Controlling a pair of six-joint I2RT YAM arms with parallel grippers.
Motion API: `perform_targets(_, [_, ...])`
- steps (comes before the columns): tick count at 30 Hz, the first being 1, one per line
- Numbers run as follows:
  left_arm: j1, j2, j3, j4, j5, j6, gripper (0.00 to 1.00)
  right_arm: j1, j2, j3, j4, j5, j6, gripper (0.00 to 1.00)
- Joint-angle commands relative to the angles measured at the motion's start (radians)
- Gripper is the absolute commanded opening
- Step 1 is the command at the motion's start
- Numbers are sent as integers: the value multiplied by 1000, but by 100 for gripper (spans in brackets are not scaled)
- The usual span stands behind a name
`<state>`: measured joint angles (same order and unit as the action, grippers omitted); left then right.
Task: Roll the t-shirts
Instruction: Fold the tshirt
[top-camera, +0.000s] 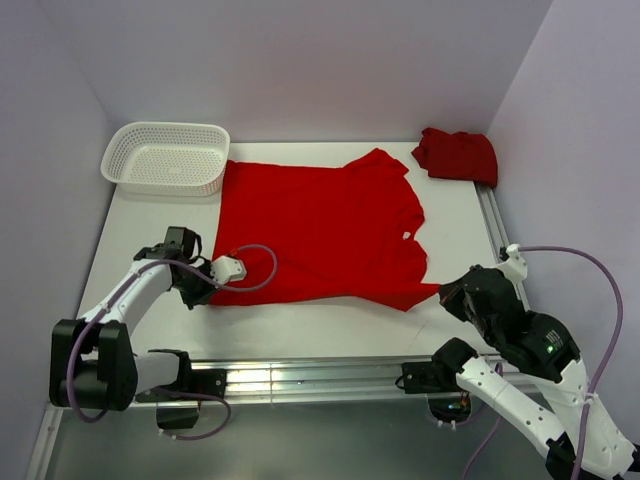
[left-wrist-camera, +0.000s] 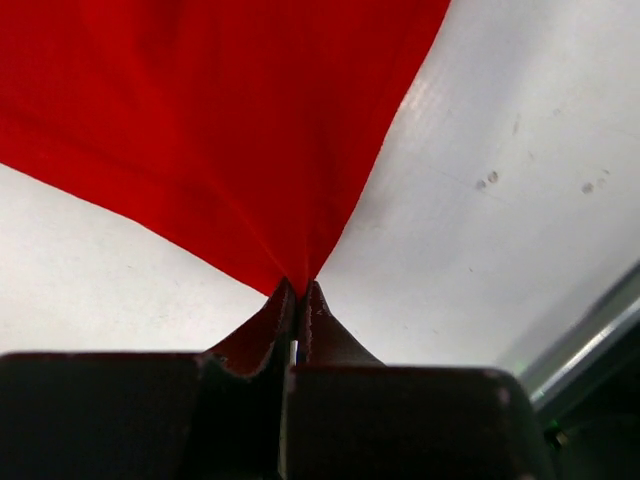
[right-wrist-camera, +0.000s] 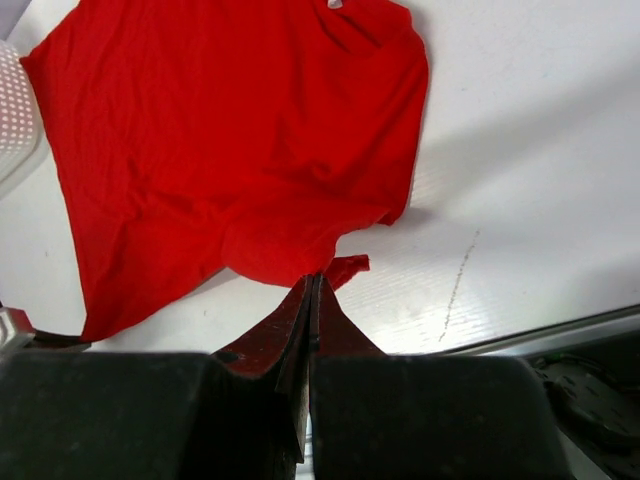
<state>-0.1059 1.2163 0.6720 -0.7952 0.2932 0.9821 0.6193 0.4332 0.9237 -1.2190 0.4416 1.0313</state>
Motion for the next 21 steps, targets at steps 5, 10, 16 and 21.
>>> perform_targets(5, [103,75,109,-222,90,133,0,3,-10,121,-105,94,19,0])
perform_targets(10, [143,100,120,-271,90,170,0,3,-11,136,-117,92,15,0])
perform_targets(16, [147,167,243,-283,155,115,0,5,54,122,-44,91,-22,0])
perform_targets(21, [146,267,389,-254,227,-16,0,3,180,158,53,109,-91,0])
